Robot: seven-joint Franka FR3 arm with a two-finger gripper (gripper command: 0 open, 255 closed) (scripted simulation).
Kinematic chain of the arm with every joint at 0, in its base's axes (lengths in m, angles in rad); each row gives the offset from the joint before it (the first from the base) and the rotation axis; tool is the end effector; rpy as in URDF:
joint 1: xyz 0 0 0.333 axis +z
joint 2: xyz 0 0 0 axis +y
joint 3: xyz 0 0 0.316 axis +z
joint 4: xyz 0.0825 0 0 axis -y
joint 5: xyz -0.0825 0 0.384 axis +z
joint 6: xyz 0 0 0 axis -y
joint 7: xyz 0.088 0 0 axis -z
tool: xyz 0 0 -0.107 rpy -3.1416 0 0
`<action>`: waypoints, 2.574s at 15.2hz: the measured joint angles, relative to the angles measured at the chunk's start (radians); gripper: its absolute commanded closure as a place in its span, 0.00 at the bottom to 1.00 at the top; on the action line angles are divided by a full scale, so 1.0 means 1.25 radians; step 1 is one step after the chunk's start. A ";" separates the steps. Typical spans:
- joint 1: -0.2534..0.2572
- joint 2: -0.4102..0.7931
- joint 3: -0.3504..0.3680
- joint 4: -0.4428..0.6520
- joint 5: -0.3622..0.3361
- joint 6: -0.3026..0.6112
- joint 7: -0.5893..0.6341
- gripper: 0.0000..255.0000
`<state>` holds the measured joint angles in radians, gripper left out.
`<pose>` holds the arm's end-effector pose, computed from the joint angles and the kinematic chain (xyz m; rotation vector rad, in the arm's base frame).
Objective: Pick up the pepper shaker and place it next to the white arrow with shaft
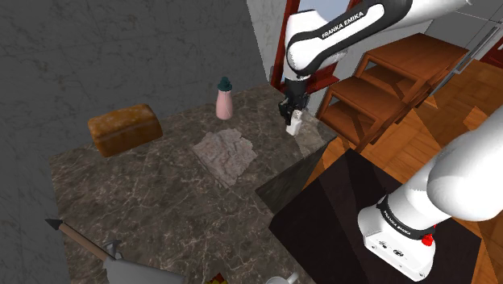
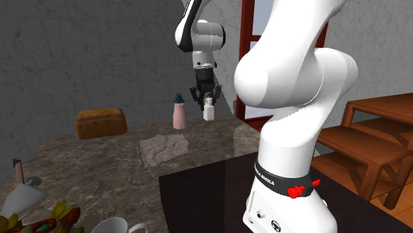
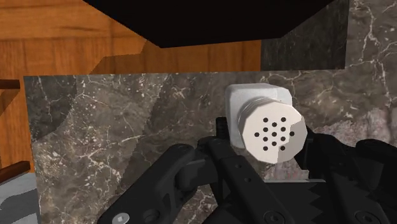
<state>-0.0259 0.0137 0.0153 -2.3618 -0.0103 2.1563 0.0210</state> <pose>0.4751 -0.0054 0.3047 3.1137 -0.0388 -0.3426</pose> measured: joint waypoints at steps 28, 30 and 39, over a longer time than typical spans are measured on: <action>0.305 0.113 0.289 0.122 0.091 0.022 0.536 1.00; 0.327 0.142 0.301 0.156 0.082 0.019 0.575 1.00; 0.343 0.214 0.296 0.149 0.056 0.095 0.596 1.00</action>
<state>0.4023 0.2811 0.3852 -2.1761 0.0595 2.2753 0.7665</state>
